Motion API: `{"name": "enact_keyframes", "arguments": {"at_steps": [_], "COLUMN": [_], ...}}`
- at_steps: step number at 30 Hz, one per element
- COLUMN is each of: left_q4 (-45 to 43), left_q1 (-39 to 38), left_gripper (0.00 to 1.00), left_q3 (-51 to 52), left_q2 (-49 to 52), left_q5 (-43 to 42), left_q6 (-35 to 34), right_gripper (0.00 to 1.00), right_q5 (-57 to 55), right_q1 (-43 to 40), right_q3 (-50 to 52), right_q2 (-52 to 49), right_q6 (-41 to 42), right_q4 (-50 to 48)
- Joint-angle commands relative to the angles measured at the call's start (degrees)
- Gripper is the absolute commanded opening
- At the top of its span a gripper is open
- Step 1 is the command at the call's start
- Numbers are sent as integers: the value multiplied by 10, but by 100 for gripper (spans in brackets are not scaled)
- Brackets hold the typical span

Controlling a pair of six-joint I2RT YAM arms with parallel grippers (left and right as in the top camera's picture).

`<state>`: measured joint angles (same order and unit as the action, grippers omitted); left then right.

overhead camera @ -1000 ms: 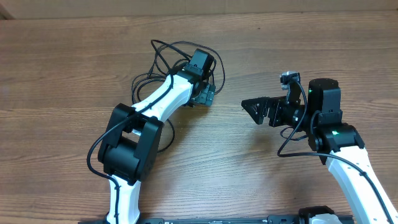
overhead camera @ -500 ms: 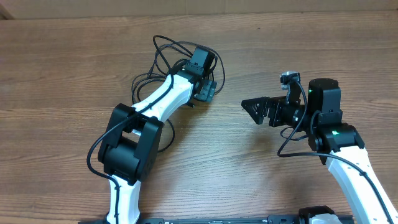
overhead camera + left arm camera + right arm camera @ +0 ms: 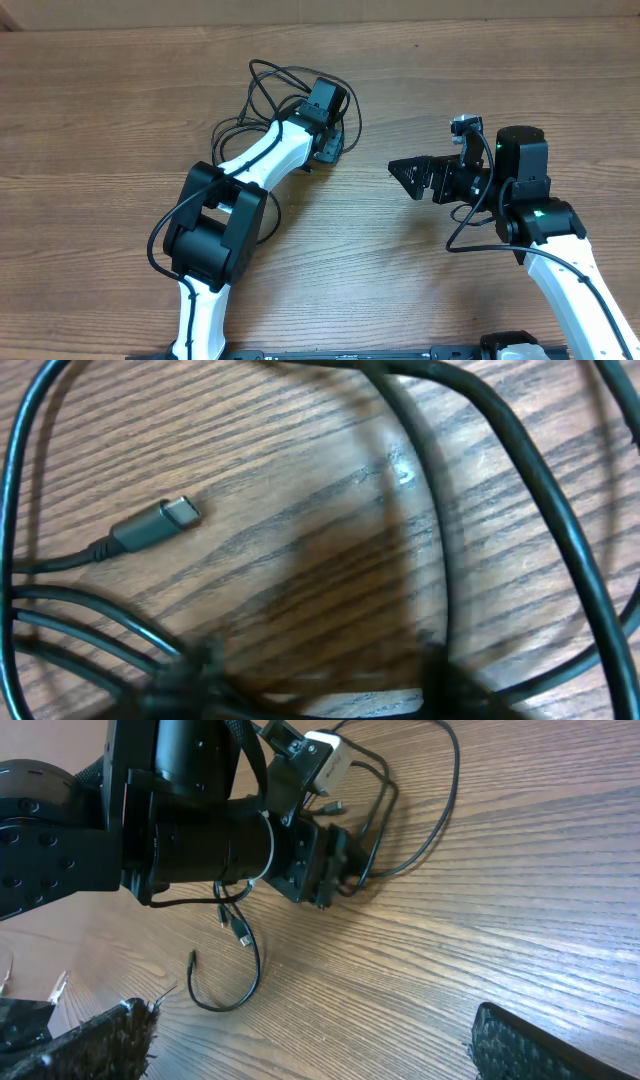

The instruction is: Untangle cables

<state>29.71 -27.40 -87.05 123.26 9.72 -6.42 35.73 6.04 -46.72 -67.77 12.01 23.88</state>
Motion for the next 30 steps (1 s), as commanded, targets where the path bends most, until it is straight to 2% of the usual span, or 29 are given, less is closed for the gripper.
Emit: {"name": "enact_keyframes", "arguments": {"at_steps": [1,3,4,10,15,20,25,30], "left_q4": [-2,-2,-2,58,205,306,330,319], "left_q1": [-4,-4,-4,-3,0,1,1,2], "left_gripper": [24,13,4,4,4,4,4,4], "left_q3": [-13,-13,-13,-62,-214,-356,-449,-482], "left_q2": [7,7,7,4,-26,-70,-141,-212], "left_q5": [5,-14,-14,-14,-3,-3,-3,20], "left_q6": [5,5,5,6,4,0,-16,-15], "right_gripper": [100,100,100,100,100,100,100,100], "right_q5": [-1,-1,-1,-1,-1,-1,-1,-1], "right_q1": [0,0,0,0,0,0,0,0], "right_q3": [-5,-5,-5,-5,-5,-5,-5,-5], "right_q2": [8,8,8,8,8,8,8,8], "right_q6": [2,2,2,2,2,2,2,2], "right_q4": [-1,-1,-1,-1,-1,-1,-1,-1]}}
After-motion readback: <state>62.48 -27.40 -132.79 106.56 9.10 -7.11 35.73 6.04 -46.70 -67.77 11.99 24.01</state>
